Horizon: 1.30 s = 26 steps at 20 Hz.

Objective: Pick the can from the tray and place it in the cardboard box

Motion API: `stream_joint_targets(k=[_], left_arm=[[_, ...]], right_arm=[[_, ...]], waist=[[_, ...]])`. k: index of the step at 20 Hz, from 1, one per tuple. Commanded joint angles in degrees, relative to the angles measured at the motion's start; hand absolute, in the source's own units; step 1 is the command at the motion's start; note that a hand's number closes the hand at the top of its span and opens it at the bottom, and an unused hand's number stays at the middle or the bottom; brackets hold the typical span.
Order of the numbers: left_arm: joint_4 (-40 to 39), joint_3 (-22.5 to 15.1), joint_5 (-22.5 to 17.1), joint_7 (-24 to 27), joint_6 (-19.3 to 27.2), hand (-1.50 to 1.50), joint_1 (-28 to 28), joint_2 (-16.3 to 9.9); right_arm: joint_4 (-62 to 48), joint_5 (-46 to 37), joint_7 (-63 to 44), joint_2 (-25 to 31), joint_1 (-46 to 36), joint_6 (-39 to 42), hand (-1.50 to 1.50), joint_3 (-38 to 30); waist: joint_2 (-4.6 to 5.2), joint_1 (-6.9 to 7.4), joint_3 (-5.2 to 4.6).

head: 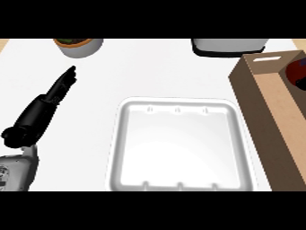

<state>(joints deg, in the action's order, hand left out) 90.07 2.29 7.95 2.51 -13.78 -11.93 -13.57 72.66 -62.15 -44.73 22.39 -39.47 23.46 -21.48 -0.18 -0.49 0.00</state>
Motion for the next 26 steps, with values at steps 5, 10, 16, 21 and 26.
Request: stream_joint_targets(k=[5,10,16,21,26], left_arm=[[-3.20,1.41,-0.19,3.47,-1.03,0.00,-1.09,-0.73],[-0.74,-0.74,0.79,0.93,-0.12,0.00,0.61,1.58],[-1.81,0.32,1.00,1.33,0.47,0.00,0.56,0.98],[-0.65,0.74,0.64,2.65,-0.39,0.00,1.82,0.16],[1.47,0.67,0.16,-1.64,-0.94,0.00,-0.13,0.31]], right_arm=[[3.88,11.46,7.04,2.43,9.06,11.69,-1.50,-5.47],[4.05,13.82,14.96,2.31,7.68,3.02,-1.50,-6.10],[14.53,25.32,17.32,-6.85,1.96,-15.62,-1.50,-20.32],[17.28,32.69,17.45,-8.39,3.69,-22.87,-1.50,-30.49],[17.13,38.34,25.98,-8.46,12.47,-25.25,-1.50,-34.62]], waist=[[0.04,-0.40,-0.01],[0.23,0.76,0.03],[-0.14,-0.36,0.20],[-0.14,-0.43,0.07],[0.08,0.12,0.06]])
